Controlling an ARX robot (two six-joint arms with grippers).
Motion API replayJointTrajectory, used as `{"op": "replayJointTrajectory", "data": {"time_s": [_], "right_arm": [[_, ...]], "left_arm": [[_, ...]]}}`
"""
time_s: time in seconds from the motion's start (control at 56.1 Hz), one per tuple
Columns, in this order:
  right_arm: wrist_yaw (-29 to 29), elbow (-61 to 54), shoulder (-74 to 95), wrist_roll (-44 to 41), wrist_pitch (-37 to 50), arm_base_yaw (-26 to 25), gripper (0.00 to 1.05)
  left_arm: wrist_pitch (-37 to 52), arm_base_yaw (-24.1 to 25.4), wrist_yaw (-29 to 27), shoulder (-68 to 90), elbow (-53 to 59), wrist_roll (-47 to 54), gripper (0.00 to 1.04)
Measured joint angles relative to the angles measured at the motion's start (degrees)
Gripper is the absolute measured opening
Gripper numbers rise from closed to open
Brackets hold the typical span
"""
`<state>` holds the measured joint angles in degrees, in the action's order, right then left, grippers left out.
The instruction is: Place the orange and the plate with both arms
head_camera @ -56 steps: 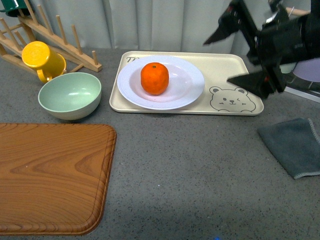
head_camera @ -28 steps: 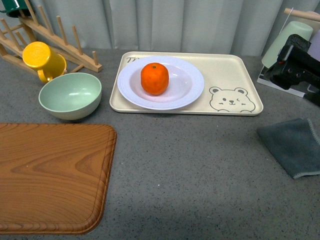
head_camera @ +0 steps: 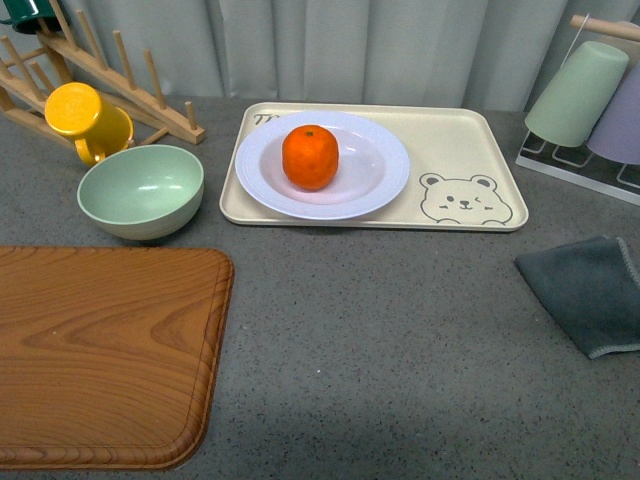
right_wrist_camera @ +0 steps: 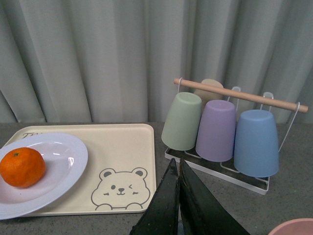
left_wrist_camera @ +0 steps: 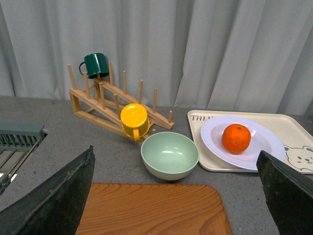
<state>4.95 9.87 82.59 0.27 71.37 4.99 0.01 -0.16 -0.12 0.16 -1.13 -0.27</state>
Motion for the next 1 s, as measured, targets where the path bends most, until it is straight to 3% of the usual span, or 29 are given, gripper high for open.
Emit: {"op": "replayJointTrajectory", "data": {"time_s": [0.321, 0.999], "right_arm": [[-4.55, -4.7, -19.54, -0.04, -14.14, -4.83, 0.01], [-4.85, -9.55, -51.39, -0.04, -40.65, -4.85, 0.01]], "left_arm": [[0.0, 0.0, -0.02, 0.0, 0.0, 0.0, 0.98], [0.0, 0.0, 0.0, 0.0, -0.02, 0.0, 0.98]]}}
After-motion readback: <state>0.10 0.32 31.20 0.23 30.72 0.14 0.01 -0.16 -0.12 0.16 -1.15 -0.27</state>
